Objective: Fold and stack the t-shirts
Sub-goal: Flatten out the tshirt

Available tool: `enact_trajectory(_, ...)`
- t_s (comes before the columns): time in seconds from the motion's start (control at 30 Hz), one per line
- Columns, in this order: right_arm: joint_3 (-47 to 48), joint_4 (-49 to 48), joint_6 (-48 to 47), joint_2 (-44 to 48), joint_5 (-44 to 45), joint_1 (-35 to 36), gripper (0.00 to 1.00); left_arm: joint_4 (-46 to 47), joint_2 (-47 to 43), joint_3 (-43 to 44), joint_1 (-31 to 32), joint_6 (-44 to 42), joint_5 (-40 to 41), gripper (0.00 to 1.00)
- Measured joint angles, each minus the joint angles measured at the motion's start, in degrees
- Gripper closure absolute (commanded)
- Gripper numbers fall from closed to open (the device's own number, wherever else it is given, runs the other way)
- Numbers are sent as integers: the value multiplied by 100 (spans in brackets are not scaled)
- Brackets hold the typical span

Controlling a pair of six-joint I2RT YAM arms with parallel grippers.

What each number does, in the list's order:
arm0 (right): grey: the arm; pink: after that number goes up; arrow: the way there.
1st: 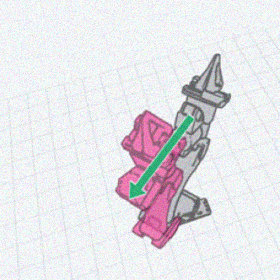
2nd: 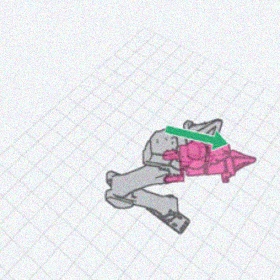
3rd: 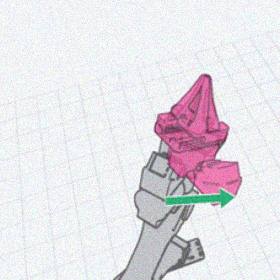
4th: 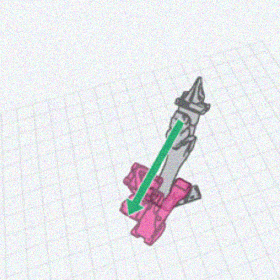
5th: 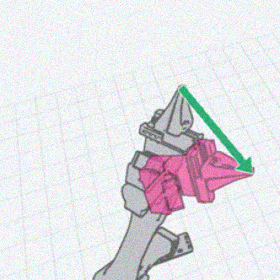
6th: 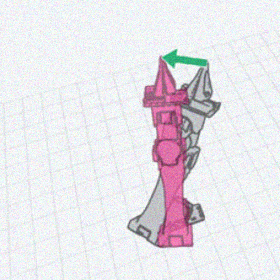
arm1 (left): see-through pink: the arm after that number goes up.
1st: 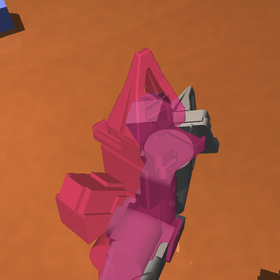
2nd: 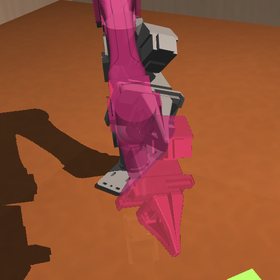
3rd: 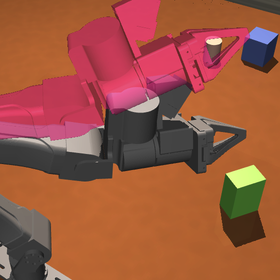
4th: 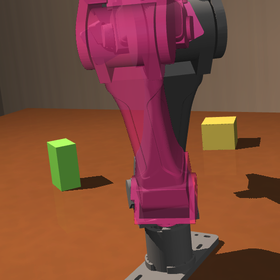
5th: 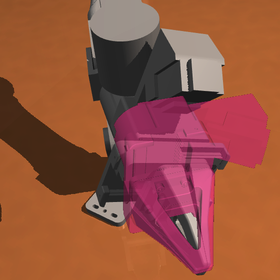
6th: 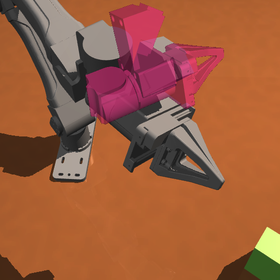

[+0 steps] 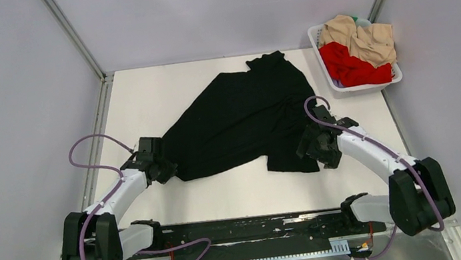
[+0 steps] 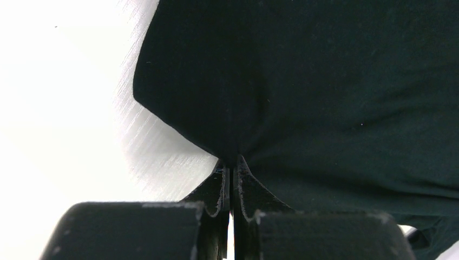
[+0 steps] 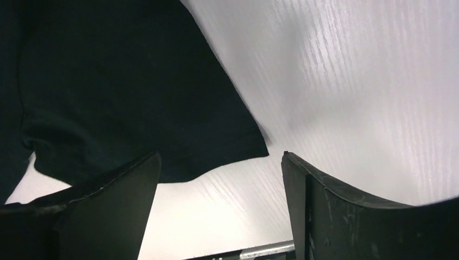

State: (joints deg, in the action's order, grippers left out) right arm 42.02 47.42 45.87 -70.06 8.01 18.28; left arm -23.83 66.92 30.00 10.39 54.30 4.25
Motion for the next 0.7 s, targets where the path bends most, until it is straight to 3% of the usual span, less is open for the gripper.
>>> enact_trajectory(0.2, 2, -455, 11, -828, -22, 120, 23, 15, 7, -2, 0, -66, -63, 100)
enact_trajectory(0.37, 55, -573, -15, -1130, -13, 157, 37, 63, 68, -35, 0, -68, -85, 100)
enact_trajectory(0.47, 109, -568, -20, -1220, 4, 164, 53, 72, 83, -50, 0, -68, -92, 100)
enact_trajectory(0.57, 138, -616, -20, -1261, 9, 181, 83, 83, 83, -50, 0, -70, -98, 100)
enact_trajectory(0.63, 138, -767, 52, -1272, -22, 190, 99, 85, 83, -50, 0, -70, -101, 100)
enact_trajectory(0.7, 138, -896, 63, -1268, -55, 197, 100, 85, 81, -50, 0, -76, -101, 100)
